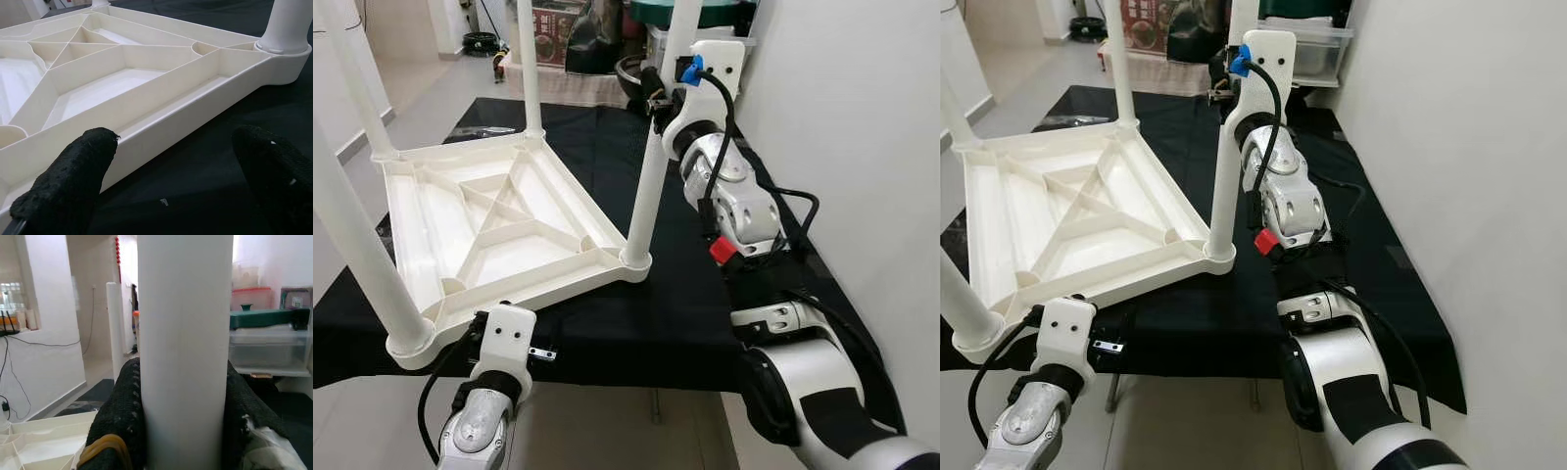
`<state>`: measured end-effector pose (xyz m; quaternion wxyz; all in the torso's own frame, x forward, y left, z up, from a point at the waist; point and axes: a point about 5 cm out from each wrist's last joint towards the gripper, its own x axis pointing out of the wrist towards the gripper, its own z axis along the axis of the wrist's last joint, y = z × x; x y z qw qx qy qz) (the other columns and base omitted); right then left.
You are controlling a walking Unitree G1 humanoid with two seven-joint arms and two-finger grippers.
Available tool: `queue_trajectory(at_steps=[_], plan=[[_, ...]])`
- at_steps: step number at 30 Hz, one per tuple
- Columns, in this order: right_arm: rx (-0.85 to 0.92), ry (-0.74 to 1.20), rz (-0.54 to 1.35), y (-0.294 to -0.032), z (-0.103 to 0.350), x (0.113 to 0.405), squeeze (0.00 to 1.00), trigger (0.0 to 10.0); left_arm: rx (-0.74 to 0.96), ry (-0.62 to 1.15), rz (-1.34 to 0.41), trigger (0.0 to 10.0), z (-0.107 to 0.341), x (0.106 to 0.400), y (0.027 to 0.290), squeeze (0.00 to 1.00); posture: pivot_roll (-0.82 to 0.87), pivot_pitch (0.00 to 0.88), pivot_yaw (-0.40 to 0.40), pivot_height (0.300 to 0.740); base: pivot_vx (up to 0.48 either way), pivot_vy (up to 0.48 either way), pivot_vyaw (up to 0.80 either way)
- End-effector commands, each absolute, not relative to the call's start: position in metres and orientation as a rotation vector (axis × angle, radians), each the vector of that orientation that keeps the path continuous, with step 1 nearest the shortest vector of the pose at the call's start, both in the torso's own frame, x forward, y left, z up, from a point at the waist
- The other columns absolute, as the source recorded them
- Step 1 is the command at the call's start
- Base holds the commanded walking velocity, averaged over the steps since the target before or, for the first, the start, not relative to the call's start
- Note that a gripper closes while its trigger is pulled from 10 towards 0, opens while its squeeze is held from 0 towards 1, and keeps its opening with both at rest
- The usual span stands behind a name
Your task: Building children table
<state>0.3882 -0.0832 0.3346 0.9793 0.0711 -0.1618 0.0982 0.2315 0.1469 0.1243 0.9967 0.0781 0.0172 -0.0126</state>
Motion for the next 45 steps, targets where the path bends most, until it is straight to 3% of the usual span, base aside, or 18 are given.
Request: queue_trajectory(at_steps=[1,5,9,11,12,13,18,19,27,33,38,39,40,41,42,43,45], plan=[[0.339,-0.192,0.089,-0.106,0.324,0.400,0.00,0.0,0.165,0.049,-0.022,10.0,0.123,0.230,0.147,0.00,0.08,0.044,-0.123,0.740,0.000,0.000,0.00],[0.371,-0.172,0.073,-0.109,0.323,0.402,0.00,0.0,0.166,0.049,-0.022,10.0,0.123,0.230,0.147,0.00,0.08,0.044,-0.123,0.740,0.000,0.000,0.00],[0.559,-0.062,-0.012,-0.122,0.314,0.409,0.00,0.0,0.167,0.049,-0.021,10.0,0.123,0.230,0.147,0.00,0.08,0.046,-0.124,0.740,0.000,0.000,0.00],[0.762,0.055,-0.098,-0.137,0.303,0.416,0.00,0.0,0.165,0.045,-0.023,10.0,0.124,0.230,0.146,0.00,0.08,0.050,-0.121,0.740,0.000,0.000,0.00],[0.762,0.055,-0.098,-0.137,0.303,0.416,0.00,0.0,0.165,0.045,-0.023,10.0,0.124,0.230,0.146,0.00,0.08,0.050,-0.121,0.740,0.000,0.000,0.00],[0.913,0.110,-0.099,-0.139,0.298,0.418,0.00,0.0,0.164,0.036,-0.030,10.0,0.127,0.231,0.145,0.00,0.08,0.050,-0.121,0.740,0.000,0.000,0.00],[1.121,0.162,-0.095,-0.142,0.290,0.422,0.00,0.0,0.171,0.024,-0.036,10.0,0.130,0.232,0.144,0.00,0.09,0.058,-0.118,0.740,0.000,0.000,0.00],[1.228,0.160,-0.101,-0.144,0.281,0.424,0.00,0.0,0.173,0.021,-0.037,10.0,0.131,0.232,0.144,0.00,0.09,0.060,-0.119,0.740,0.000,0.000,0.00],[1.238,0.302,-0.173,-0.131,0.233,0.422,0.00,0.0,0.178,0.020,-0.038,10.0,0.132,0.231,0.144,0.00,0.11,0.072,-0.118,0.740,0.000,0.000,0.00],[1.233,0.390,-0.365,-0.128,0.184,0.410,0.00,0.0,0.197,0.028,-0.027,10.0,0.132,0.227,0.152,0.00,0.11,0.086,-0.121,0.740,0.000,0.000,0.00],[1.189,0.516,-0.363,-0.113,0.155,0.400,0.00,0.0,0.201,0.031,-0.035,10.0,0.132,0.228,0.151,0.00,0.11,0.089,-0.114,0.740,0.000,0.000,0.00],[1.155,0.543,-0.375,-0.110,0.146,0.396,0.00,1.1,0.200,0.032,-0.040,10.0,0.132,0.228,0.150,0.00,0.11,0.089,-0.114,0.740,0.000,0.000,0.00],[1.155,0.543,-0.375,-0.110,0.146,0.396,0.00,1.1,0.200,0.032,-0.040,10.0,0.132,0.228,0.150,0.00,0.11,0.089,-0.114,0.740,0.000,0.000,0.00],[1.137,0.563,-0.378,-0.108,0.139,0.393,0.00,6.3,0.201,0.030,-0.044,10.0,0.132,0.228,0.149,0.00,0.11,0.086,-0.112,0.740,0.000,0.000,0.00],[1.137,0.563,-0.378,-0.108,0.139,0.393,0.00,6.3,0.201,0.030,-0.044,10.0,0.132,0.228,0.149,0.00,0.11,0.086,-0.112,0.740,0.000,0.000,0.00],[1.130,0.568,-0.381,-0.106,0.137,0.392,0.00,10.0,0.204,0.029,-0.044,10.0,0.133,0.228,0.149,0.00,0.11,0.087,-0.112,0.740,0.000,0.000,0.00],[1.147,0.563,-0.394,-0.101,0.137,0.390,0.00,10.0,0.209,0.029,-0.043,10.0,0.133,0.228,0.148,0.00,0.11,0.081,-0.110,0.740,0.000,0.000,0.00]])
